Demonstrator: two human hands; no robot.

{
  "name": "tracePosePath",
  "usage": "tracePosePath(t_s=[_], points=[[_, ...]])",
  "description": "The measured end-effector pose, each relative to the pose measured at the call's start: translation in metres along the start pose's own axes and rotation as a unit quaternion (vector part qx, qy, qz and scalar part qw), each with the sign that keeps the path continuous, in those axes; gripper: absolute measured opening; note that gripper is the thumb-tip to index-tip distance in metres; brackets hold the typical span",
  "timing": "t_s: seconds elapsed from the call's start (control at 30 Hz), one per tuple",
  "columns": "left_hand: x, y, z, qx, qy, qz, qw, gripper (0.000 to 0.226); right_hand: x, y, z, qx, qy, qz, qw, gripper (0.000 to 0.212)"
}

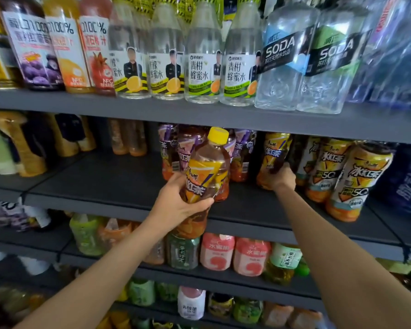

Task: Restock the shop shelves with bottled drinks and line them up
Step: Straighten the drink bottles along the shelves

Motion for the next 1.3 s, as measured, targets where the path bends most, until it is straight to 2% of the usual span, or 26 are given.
tracePosePath(t_s=[0.1,0.17,0.2,0.27,0.4,0.47,0.5,0.6,0.7,0.8,0.93,1.0,1.07,1.1,1.17,1.23,1.3], points=[[-0.003,-0.011,0.001,-0.011,0.001,0.019,1.000,0.043,0.007,0.000,-0.007,-0.039,0.009,-0.008,0.999,0.078],[-0.007,-0.023,-0.001,-0.017,-0.006,0.035,0.999,0.042,0.024,0.005,-0.011,-0.087,0.061,-0.018,0.994,0.065],[-0.010,-0.031,-0.003,-0.021,-0.009,0.045,0.999,0.040,0.033,0.005,-0.012,-0.110,0.093,0.004,0.990,0.056],[-0.017,-0.050,-0.007,-0.022,-0.014,0.063,0.998,0.036,0.051,0.006,-0.014,-0.161,0.127,0.101,0.973,0.044],[-0.030,-0.095,-0.020,0.031,-0.013,0.070,0.997,0.049,0.092,0.030,-0.005,-0.211,0.212,0.292,0.908,0.057],[-0.036,-0.115,-0.022,0.054,0.002,0.060,0.997,0.054,0.101,0.036,-0.001,-0.206,0.234,0.333,0.890,0.060],[-0.040,-0.124,-0.021,0.063,0.013,0.055,0.996,0.055,0.099,0.037,-0.001,-0.183,0.236,0.313,0.902,0.059],[-0.054,-0.142,-0.015,0.087,0.044,0.049,0.994,0.057,0.077,0.035,-0.009,-0.102,0.202,0.156,0.961,0.057],[-0.065,-0.149,-0.017,0.076,0.058,0.090,0.991,0.058,0.063,0.033,-0.008,-0.071,0.164,0.041,0.983,0.052],[-0.055,-0.136,-0.021,-0.064,0.001,0.127,0.990,0.055,0.051,0.027,-0.007,-0.035,0.124,-0.030,0.991,0.048],[-0.015,-0.083,0.000,-0.108,-0.054,0.075,0.990,0.039,0.055,0.021,-0.005,-0.034,0.084,-0.087,0.992,0.059],[0.009,-0.048,0.022,-0.123,-0.046,0.044,0.990,0.037,0.077,0.028,0.001,-0.058,0.089,-0.168,0.980,0.062],[0.035,-0.006,0.051,-0.142,-0.012,0.008,0.990,0.036,0.115,0.029,0.020,-0.106,0.144,-0.240,0.954,0.052],[0.049,0.017,0.066,-0.148,0.015,-0.014,0.989,0.036,0.138,0.022,0.035,-0.124,0.188,-0.248,0.942,0.046],[0.082,0.064,0.103,-0.146,0.107,-0.039,0.983,0.037,0.187,-0.012,0.072,-0.128,0.285,-0.195,0.930,0.038],[0.130,0.112,0.150,-0.143,0.225,-0.036,0.963,0.039,0.243,-0.070,0.110,-0.081,0.385,-0.084,0.916,0.037],[0.192,0.154,0.190,-0.159,0.325,0.012,0.932,0.032,0.305,-0.139,0.137,0.002,0.471,0.023,0.882,0.038]])
Point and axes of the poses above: each hand's wrist, its own x-axis away from the middle knuckle, its own y-axis out of the back of the hand, z = x × y, the point moved 8 cm from there along -x, towards the middle knuckle, and after that the axes turned 7 degrees about x, right-handed, at the moved point
